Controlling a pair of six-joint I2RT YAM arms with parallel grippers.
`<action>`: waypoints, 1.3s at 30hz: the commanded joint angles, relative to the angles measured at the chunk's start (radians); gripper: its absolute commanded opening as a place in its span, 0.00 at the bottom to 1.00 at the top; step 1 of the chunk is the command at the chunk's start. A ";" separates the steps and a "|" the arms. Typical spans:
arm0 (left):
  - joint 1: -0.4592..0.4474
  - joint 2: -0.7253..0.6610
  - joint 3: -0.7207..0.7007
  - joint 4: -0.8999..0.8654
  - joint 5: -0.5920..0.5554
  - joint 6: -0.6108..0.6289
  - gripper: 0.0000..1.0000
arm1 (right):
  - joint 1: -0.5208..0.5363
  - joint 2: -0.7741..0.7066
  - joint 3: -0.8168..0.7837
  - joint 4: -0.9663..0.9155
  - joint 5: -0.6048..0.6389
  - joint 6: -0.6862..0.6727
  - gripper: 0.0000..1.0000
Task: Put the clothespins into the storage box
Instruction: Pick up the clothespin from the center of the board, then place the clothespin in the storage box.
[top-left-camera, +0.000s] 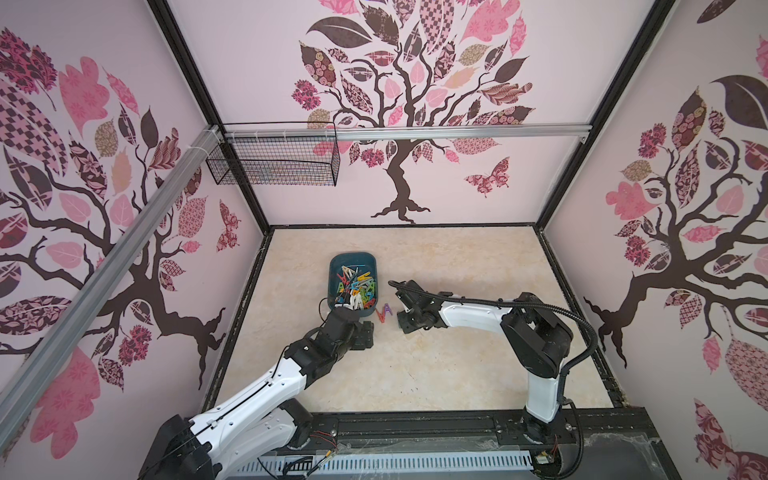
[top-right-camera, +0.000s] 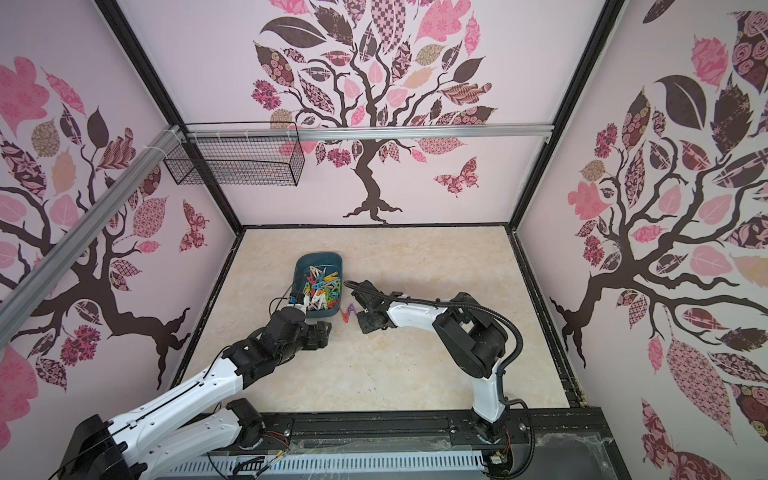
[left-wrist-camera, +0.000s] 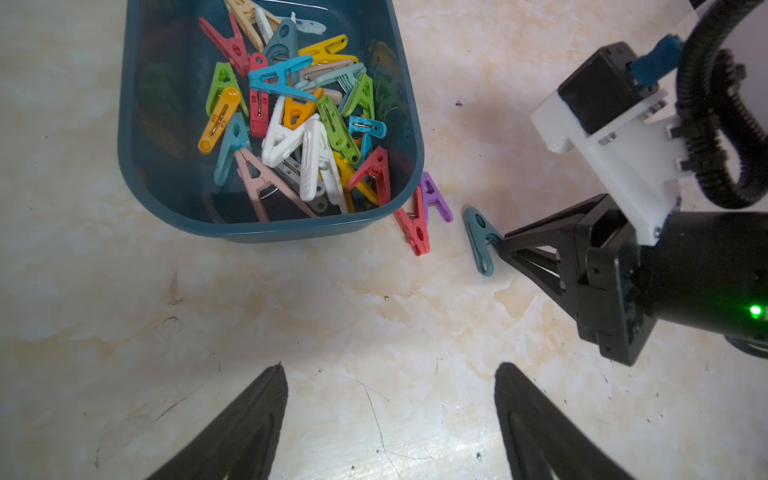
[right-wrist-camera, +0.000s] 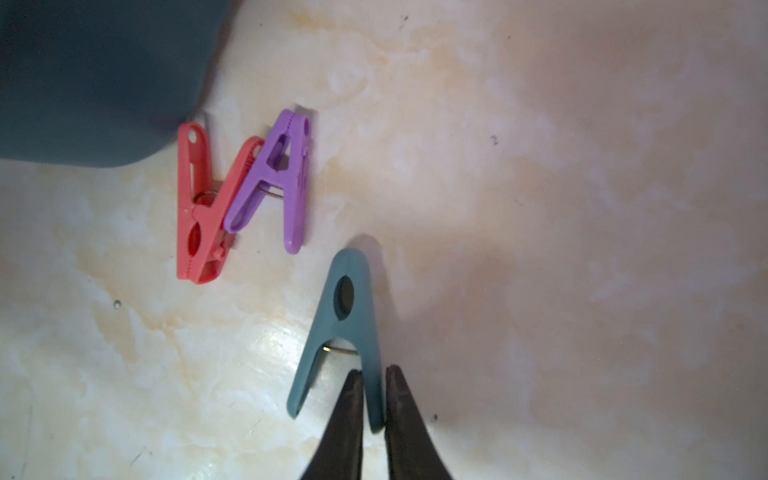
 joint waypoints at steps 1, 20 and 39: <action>-0.001 -0.026 -0.018 0.005 -0.046 -0.009 0.83 | 0.004 0.010 0.028 -0.013 0.008 -0.006 0.11; 0.194 -0.147 0.012 -0.094 -0.054 -0.052 0.84 | 0.008 0.071 0.426 0.009 -0.062 0.085 0.10; 0.193 -0.112 -0.005 -0.044 -0.008 -0.009 0.83 | 0.006 -0.013 0.240 0.004 0.050 0.057 0.35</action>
